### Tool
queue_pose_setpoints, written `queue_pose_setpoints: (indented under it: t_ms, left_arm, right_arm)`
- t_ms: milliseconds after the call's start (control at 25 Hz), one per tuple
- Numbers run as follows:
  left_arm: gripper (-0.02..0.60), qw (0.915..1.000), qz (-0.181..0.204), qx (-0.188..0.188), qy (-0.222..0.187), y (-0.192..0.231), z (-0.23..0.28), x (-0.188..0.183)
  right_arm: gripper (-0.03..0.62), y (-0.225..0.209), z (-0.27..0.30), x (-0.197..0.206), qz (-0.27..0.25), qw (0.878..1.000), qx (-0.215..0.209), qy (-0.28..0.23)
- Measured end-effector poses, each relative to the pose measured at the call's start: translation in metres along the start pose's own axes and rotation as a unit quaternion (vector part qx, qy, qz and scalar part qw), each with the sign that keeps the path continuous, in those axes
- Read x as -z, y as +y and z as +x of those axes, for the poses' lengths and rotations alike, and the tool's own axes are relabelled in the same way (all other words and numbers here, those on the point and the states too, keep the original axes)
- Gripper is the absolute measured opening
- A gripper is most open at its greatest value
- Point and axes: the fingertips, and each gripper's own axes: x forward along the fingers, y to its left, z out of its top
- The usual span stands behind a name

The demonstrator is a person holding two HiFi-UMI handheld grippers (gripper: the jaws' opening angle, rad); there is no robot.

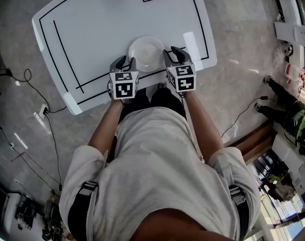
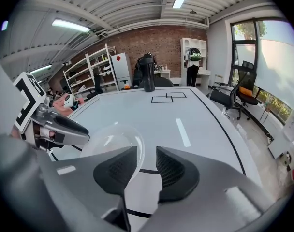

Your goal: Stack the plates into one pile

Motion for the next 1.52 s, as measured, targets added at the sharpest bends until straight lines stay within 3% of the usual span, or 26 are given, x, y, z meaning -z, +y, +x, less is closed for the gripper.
queue_pose_setpoints:
  t_ms: [160, 280, 360, 480, 840, 1080, 1160, 1280, 1520]
  left_arm:
    - [0.102, 0.9978, -0.022, -0.042, -0.046, -0.006, -0.02, -0.008]
    - [0.045, 0.9922, -0.039, -0.071, -0.095, -0.017, -0.041, -0.01]
    - [0.006, 0.9877, -0.036, -0.093, -0.121, -0.031, -0.056, -0.009]
    - [0.003, 0.9797, -0.03, -0.113, -0.163, -0.056, -0.081, -0.011]
    - [0.002, 0.9402, -0.027, -0.135, -0.312, -0.121, -0.18, -0.017]
    - [0.003, 0.9143, -0.023, -0.133, -0.382, -0.161, -0.226, -0.02]
    - [0.002, 0.9123, -0.015, -0.132, -0.387, -0.176, -0.234, -0.019]
    - [0.002, 0.916, -0.006, -0.125, -0.381, -0.197, -0.234, -0.014]
    - [0.002, 0.9155, -0.01, -0.115, -0.385, -0.224, -0.244, 0.003]
  right_arm:
    - [0.096, 0.004, -0.02, -0.006, -0.021, 0.999, -0.02, -0.036]
    - [0.058, 0.015, -0.041, -0.01, -0.048, 0.996, -0.032, -0.074]
    - [0.032, 0.021, -0.059, -0.013, -0.06, 0.992, -0.04, -0.1]
    - [0.002, 0.026, -0.084, -0.016, -0.072, 0.988, -0.048, -0.13]
    - [0.0, 0.05, -0.181, -0.026, -0.084, 0.961, -0.083, -0.252]
    - [-0.002, 0.052, -0.273, -0.038, -0.109, 0.922, -0.073, -0.363]
    - [0.0, 0.05, -0.297, -0.037, -0.131, 0.915, -0.064, -0.377]
    - [0.0, 0.048, -0.318, -0.028, -0.166, 0.908, -0.041, -0.382]
    - [0.0, 0.039, -0.331, 0.001, -0.133, 0.919, -0.053, -0.367]
